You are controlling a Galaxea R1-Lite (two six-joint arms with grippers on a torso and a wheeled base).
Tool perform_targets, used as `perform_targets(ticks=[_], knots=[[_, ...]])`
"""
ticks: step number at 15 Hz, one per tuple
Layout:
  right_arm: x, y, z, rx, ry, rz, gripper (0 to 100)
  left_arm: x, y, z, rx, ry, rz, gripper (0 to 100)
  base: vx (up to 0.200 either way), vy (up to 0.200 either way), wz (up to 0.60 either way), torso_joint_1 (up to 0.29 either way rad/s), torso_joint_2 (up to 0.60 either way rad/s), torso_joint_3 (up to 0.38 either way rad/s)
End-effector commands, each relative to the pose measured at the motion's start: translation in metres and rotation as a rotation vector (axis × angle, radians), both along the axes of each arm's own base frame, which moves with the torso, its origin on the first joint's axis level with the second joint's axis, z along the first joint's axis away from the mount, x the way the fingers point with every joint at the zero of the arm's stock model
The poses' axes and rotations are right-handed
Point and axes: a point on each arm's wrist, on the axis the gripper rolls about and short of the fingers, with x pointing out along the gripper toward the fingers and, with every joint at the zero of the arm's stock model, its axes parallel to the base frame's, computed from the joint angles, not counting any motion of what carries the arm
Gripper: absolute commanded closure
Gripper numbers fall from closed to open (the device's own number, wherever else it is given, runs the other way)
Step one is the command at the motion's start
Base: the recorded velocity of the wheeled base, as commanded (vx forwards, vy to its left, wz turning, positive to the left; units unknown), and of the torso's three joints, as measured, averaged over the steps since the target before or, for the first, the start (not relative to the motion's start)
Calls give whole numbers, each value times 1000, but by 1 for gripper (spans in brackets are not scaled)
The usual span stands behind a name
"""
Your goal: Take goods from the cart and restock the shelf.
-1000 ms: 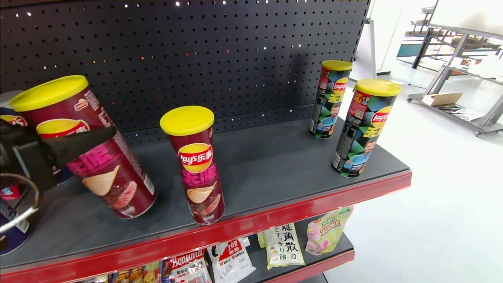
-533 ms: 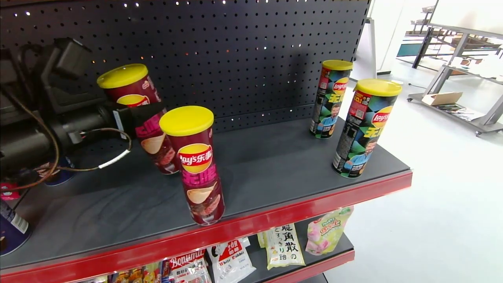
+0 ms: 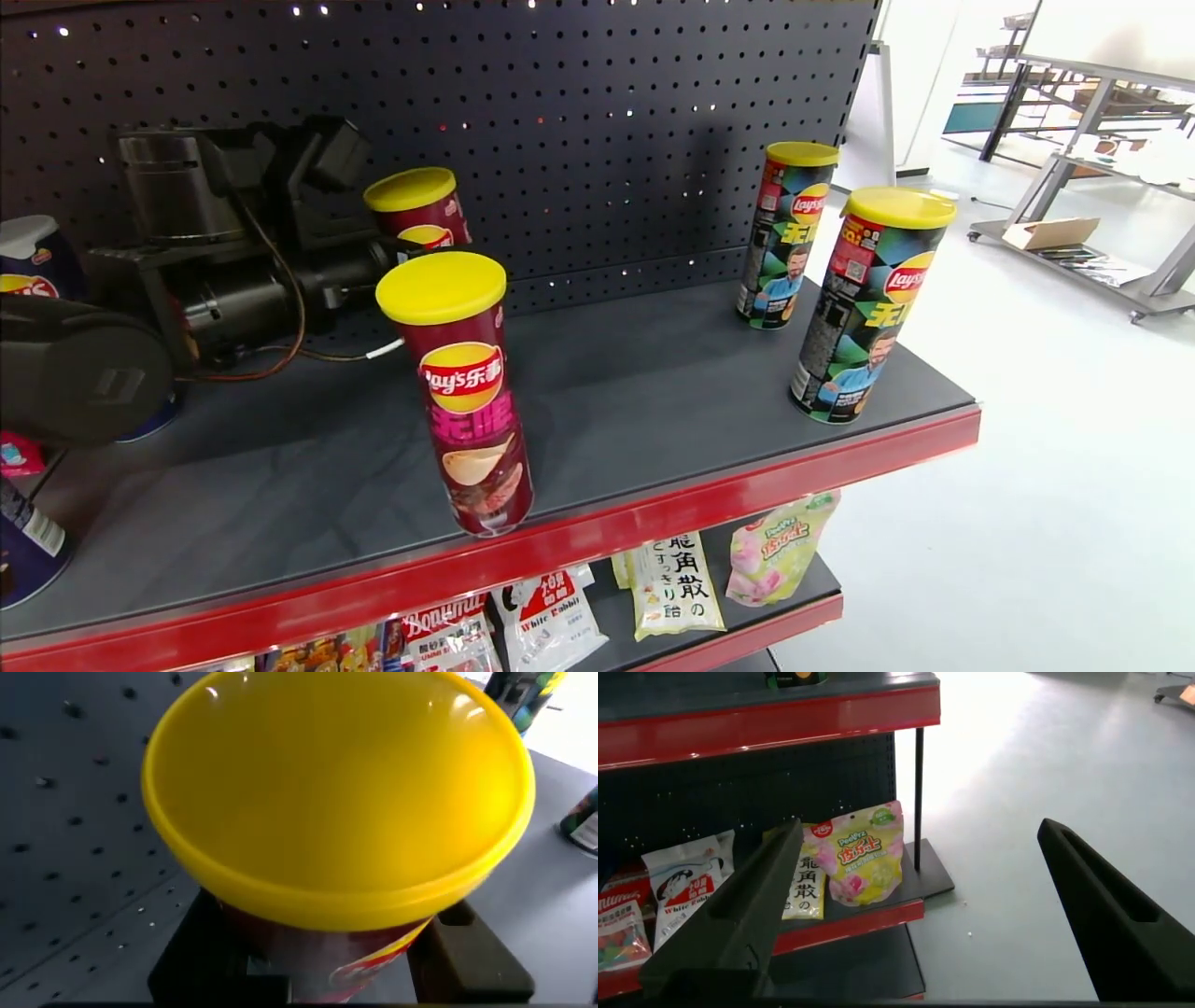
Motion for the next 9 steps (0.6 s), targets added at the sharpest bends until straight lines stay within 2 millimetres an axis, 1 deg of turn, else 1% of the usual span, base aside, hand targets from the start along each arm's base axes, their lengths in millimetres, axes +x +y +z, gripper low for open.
perform_targets(ticks=[1, 3, 7, 9], knots=[[0, 0, 0, -1, -1, 0, 0, 9, -4, -9, 7, 23, -3, 100, 0, 0, 0, 0, 0, 0], [0, 0, 0, -1, -1, 0, 0, 11, -7, -12, 9, 30, -12, 100, 0, 0, 0, 0, 0, 0], [0, 0, 0, -1, -1, 0, 0, 24, -12, -4, -2, -4, -31, 100, 0, 0, 0, 0, 0, 0], [0, 0, 0, -1, 1, 0, 0, 24, -11, -5, 22, -10, -32, 100, 0, 0, 0, 0, 0, 0]])
